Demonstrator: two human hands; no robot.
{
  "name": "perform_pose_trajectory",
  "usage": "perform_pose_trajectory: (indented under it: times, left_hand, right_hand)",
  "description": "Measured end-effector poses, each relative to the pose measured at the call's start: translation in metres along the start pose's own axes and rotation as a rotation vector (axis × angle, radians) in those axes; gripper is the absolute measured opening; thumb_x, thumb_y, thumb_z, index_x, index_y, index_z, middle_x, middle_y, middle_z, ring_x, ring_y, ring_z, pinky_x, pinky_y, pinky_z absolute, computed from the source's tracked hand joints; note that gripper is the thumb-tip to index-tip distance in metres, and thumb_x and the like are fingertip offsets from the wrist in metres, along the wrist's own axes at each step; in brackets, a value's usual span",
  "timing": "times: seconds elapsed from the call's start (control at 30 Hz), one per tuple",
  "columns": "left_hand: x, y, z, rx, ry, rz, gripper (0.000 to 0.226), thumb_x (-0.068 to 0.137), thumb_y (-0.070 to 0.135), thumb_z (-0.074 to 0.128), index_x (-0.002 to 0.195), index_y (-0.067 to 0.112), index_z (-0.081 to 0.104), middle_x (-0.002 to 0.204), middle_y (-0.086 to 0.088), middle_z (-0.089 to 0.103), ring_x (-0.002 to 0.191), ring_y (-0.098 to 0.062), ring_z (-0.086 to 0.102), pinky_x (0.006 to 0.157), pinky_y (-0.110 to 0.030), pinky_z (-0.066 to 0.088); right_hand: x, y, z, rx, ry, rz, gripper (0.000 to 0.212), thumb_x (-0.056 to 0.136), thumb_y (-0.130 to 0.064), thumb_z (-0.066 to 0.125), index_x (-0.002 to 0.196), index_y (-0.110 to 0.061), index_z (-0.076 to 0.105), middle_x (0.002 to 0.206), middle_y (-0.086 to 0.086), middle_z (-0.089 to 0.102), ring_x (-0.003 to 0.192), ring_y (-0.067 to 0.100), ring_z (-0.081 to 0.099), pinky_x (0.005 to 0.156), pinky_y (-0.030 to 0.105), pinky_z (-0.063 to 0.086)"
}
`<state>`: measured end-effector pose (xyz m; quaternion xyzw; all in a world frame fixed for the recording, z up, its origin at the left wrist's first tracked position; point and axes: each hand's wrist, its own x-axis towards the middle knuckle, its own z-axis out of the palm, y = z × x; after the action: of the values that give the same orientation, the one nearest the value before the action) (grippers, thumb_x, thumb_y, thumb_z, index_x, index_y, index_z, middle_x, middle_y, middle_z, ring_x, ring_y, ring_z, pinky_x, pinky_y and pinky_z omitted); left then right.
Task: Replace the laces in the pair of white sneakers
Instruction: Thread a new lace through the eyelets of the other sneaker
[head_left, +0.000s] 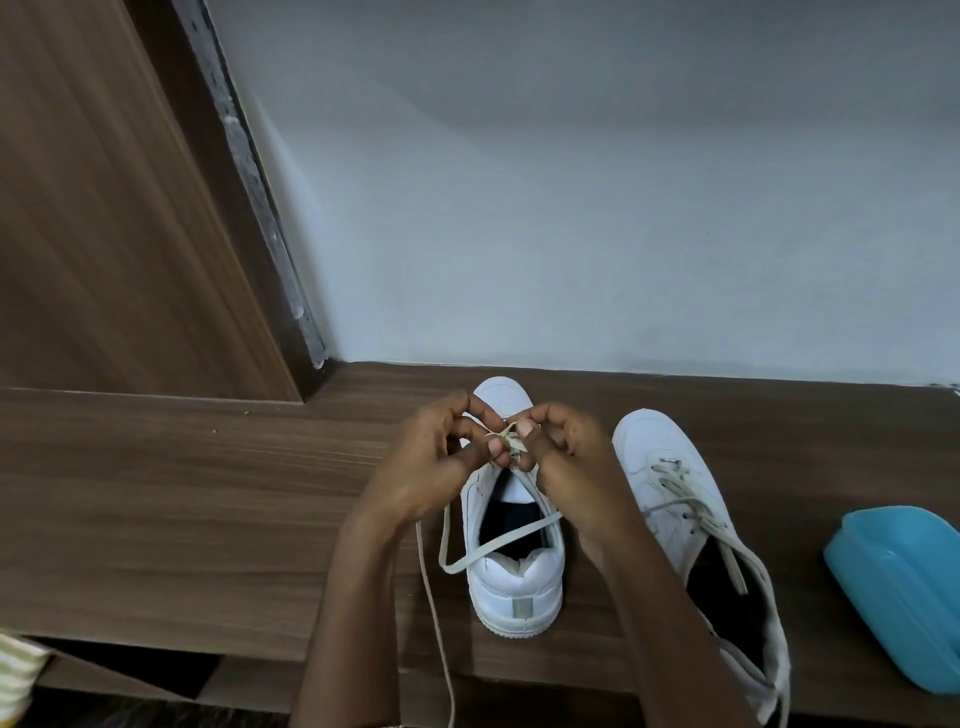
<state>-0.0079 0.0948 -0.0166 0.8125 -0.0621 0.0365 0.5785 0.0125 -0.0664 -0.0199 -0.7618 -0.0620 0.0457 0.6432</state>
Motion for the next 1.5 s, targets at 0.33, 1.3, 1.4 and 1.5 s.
perform_pose_trajectory:
  times: [0.33,1.3,1.4,1.5]
  left_hand:
    - [0.004,-0.001,0.005,0.553,0.166,0.155,0.010,0.081,0.041,0.074,0.090,0.042,0.078,0.086,0.026,0.073,0.077,0.004,0.068,0.066,-0.030,0.054]
    - [-0.001,-0.001,0.001,0.099,-0.074,0.001,0.012,0.087,0.029,0.057,0.086,0.022,0.066,0.084,0.010,0.064,0.078,-0.024,0.057,0.071,-0.040,0.043]
    - [-0.001,-0.003,-0.003,-0.003,-0.090,-0.080,0.012,0.089,0.027,0.058,0.085,0.018,0.064,0.072,0.012,0.058,0.060,-0.014,0.045,0.059,-0.027,0.036]
    - [-0.001,0.000,-0.002,-0.024,-0.094,-0.103,0.012,0.098,0.005,0.054,0.088,0.003,0.059,0.054,0.019,0.053,0.045,0.002,0.040,0.047,-0.009,0.030]
  right_hand:
    - [0.002,-0.001,-0.004,0.245,0.032,0.134,0.010,0.095,-0.011,0.064,0.104,-0.008,0.065,0.055,-0.002,0.060,0.046,0.005,0.051,0.041,0.016,0.036]
    - [0.002,-0.007,-0.039,-0.051,-0.027,-0.045,0.026,0.081,0.004,0.069,0.095,-0.018,0.070,0.090,0.008,0.072,0.068,0.017,0.065,0.056,0.024,0.053]
    - [0.010,0.000,-0.051,-0.033,0.238,-0.066,0.014,0.081,-0.006,0.076,0.085,-0.019,0.072,0.081,0.000,0.073,0.074,0.014,0.069,0.064,0.024,0.052]
    - [0.011,0.007,-0.060,-0.253,0.576,-0.140,0.009,0.083,-0.026,0.076,0.083,-0.022,0.068,0.073,-0.007,0.068,0.071,0.009,0.064,0.071,0.032,0.054]
